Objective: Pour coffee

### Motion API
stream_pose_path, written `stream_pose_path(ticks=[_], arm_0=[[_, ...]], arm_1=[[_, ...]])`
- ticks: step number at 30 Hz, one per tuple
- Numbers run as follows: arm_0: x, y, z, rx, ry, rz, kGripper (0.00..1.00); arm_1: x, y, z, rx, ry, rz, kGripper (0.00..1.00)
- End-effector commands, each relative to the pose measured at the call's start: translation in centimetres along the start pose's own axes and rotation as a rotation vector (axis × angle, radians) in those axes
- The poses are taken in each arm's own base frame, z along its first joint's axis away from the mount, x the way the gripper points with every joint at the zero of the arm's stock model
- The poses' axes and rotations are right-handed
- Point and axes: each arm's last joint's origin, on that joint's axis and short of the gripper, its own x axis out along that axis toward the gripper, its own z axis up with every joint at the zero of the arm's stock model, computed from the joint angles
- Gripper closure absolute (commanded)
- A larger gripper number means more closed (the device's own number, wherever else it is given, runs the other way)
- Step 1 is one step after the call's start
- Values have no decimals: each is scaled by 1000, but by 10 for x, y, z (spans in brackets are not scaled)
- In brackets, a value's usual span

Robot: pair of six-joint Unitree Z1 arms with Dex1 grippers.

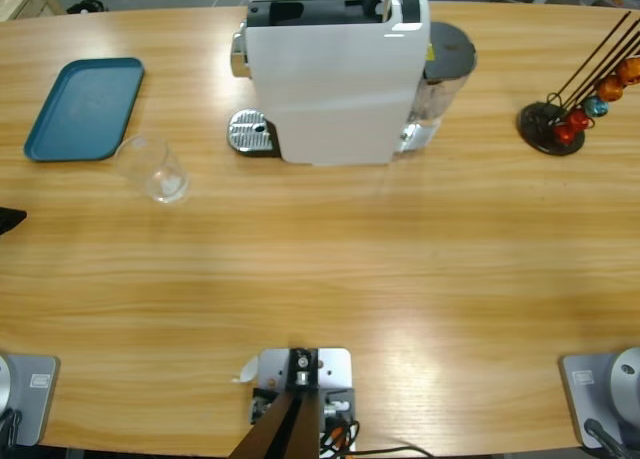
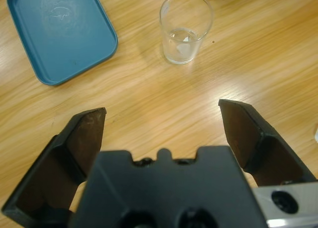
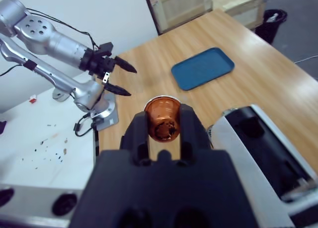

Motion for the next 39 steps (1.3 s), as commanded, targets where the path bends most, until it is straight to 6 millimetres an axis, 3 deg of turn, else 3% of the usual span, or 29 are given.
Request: stream_pose_path(ticks=[1,9,15,22,26,31,39], arm_0=[[4,2,-11,-16,20,22,13],[3,3,-12,-17,16,20,13],[4,2,-11,-16,19,19,13],[4,2,-11,-16,22,19,13],[4,2,-11,-16,22,19,13],[4,2,-11,-17,18,19,13],[3,2,-11,-16,17,15,13]], arm_1=[[62,-42,-13,28,51,94,1000],[95,-76,-20,59,68,101,1000],[99,-94,-29,74,99,-24,1000],[95,-96,-39,46,149,-194,1000],[96,-93,-45,36,167,-202,1000],[100,-93,-67,44,210,-225,1000],[100,-93,-66,48,200,-234,1000]])
